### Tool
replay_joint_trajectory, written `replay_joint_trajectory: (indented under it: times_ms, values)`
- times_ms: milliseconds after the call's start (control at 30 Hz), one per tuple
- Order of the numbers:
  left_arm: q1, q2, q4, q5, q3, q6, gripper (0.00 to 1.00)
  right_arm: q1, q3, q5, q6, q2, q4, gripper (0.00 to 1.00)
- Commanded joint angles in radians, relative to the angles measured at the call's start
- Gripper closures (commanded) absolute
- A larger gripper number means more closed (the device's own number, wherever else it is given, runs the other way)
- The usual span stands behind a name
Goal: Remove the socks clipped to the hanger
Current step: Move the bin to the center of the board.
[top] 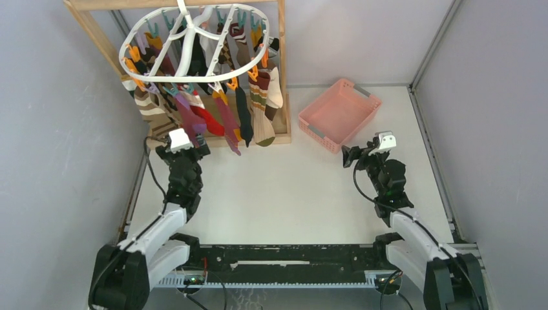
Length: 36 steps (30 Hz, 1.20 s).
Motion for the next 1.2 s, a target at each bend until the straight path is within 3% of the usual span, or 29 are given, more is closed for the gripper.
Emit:
replay_joint_trajectory:
  times_ms: [0,100,267,467,600,733,933,1167]
  values:
    - [-0.098,-0.167,-0.224,-0.098,0.093,-0.112,0.00,0.090,0.068,0.043,0.162,-0.135,-0.116,0.00]
    - [-0.154,-0.260,-0.276,-0.047,0.094,-0.152,0.00,0.136,0.092,-0.026,0.184,-0.237,-0.238,0.00]
    - [-0.197,-0.380,-0.431,0.145,0.118,-0.300,0.00,0.225,0.079,-0.012,0.217,-0.389,-0.358,0.00]
    - [-0.210,-0.447,-0.200,0.450,-0.033,-0.483,0.00,0.360,0.113,-0.075,0.281,-0.407,-0.463,0.00]
    - [-0.219,-0.440,-0.258,0.649,-0.028,-0.588,0.00,0.470,0.109,-0.048,0.276,-0.387,-0.559,0.00]
    - [-0.243,-0.409,-0.165,0.896,-0.066,-0.548,0.01,0.585,0.051,0.045,0.314,-0.398,-0.539,0.00]
    - [-0.298,-0.418,-0.130,0.824,-0.145,-0.583,0.00,0.638,-0.048,0.135,0.371,-0.447,-0.506,0.00]
    - [-0.298,-0.267,-0.059,0.829,-0.140,-0.648,0.00,0.636,-0.193,0.235,0.418,-0.702,-0.506,0.00]
